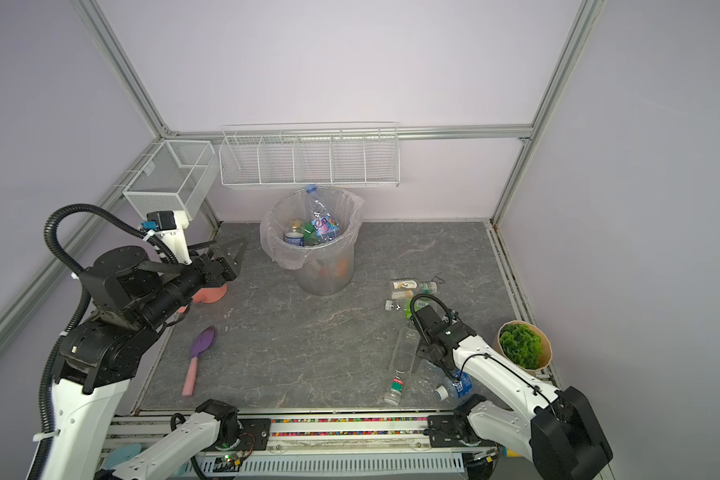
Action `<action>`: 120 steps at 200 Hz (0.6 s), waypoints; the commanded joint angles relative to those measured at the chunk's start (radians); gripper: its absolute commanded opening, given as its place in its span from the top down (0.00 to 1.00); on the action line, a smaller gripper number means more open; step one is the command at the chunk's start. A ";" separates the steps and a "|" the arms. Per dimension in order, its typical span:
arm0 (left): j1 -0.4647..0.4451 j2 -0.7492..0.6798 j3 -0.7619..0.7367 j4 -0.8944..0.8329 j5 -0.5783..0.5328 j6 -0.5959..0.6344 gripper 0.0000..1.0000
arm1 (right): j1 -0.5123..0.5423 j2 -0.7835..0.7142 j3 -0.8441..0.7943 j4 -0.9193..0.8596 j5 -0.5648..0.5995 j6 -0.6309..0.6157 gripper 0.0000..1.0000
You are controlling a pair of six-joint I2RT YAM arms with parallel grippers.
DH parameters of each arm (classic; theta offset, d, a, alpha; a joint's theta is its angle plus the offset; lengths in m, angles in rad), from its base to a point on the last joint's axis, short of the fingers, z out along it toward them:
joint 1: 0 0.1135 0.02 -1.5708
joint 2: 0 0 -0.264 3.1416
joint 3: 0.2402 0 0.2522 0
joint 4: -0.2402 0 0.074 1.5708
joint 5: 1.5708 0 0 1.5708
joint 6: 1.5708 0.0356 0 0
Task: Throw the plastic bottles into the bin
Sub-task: 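Close the right gripper on the white-capped blue-label bottle, then lift the blue-label bottle with the right gripper up toward the bin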
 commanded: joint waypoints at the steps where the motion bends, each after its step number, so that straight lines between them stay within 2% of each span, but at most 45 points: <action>1: 0.000 -0.017 -0.011 -0.015 -0.012 -0.014 0.16 | -0.006 -0.047 0.030 -0.069 0.041 -0.001 0.48; 69: 0.001 -0.044 -0.051 0.001 0.007 -0.008 0.16 | -0.007 -0.159 0.168 -0.207 0.071 -0.050 0.52; 120: -0.001 -0.084 -0.151 -0.002 0.020 -0.042 0.18 | -0.007 -0.190 0.375 -0.236 0.108 -0.171 0.52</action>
